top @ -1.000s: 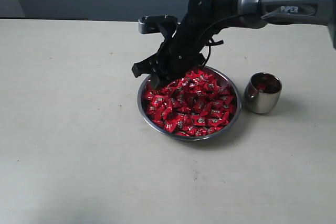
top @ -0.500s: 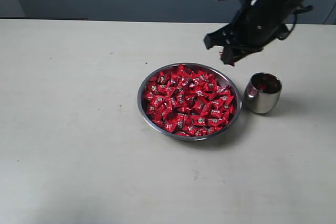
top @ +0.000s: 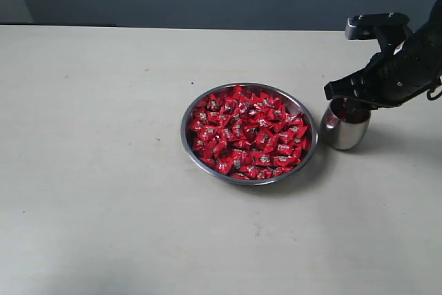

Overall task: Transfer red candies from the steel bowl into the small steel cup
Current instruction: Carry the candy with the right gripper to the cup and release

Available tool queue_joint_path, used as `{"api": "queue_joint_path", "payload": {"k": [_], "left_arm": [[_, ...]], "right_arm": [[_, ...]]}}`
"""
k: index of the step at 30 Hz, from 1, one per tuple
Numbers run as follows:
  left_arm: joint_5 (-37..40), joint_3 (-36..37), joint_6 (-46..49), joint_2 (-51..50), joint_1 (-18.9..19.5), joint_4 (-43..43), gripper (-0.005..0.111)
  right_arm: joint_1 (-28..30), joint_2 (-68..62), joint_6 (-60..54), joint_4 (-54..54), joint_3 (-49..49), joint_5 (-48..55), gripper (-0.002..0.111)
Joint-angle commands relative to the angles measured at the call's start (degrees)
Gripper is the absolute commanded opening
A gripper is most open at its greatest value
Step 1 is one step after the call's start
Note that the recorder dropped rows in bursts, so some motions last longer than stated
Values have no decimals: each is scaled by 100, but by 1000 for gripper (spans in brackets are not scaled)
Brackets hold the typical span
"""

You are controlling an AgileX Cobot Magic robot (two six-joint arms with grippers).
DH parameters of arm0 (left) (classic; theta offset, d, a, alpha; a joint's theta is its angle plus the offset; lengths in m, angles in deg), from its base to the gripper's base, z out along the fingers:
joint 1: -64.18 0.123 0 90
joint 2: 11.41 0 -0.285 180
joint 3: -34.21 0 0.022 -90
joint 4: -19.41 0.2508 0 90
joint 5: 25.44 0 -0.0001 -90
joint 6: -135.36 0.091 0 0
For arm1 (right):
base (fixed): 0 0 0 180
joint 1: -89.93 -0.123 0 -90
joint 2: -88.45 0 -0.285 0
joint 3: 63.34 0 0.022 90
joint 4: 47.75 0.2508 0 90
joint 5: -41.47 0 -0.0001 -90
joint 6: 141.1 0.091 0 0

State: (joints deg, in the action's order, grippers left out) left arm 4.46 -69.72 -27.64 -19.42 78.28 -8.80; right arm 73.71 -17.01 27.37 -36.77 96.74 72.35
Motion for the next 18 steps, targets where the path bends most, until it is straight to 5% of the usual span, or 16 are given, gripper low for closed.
{"api": "queue_joint_path", "payload": {"k": [1,5,11,18], "left_arm": [[-7,10,-9,22,9,-5,0],[-7,10,-9,22,9,-5,0],[-7,10,-9,22,9,-5,0],[-7,10,-9,22,9,-5,0]], "right_arm": [[39,-59,-53,-16,69,-176,1],[39,-59,-68,-16,187,-133,6],[39,-59,-67,-58,196,-50,44],[-49,96,-164,416,196,113,45]]}}
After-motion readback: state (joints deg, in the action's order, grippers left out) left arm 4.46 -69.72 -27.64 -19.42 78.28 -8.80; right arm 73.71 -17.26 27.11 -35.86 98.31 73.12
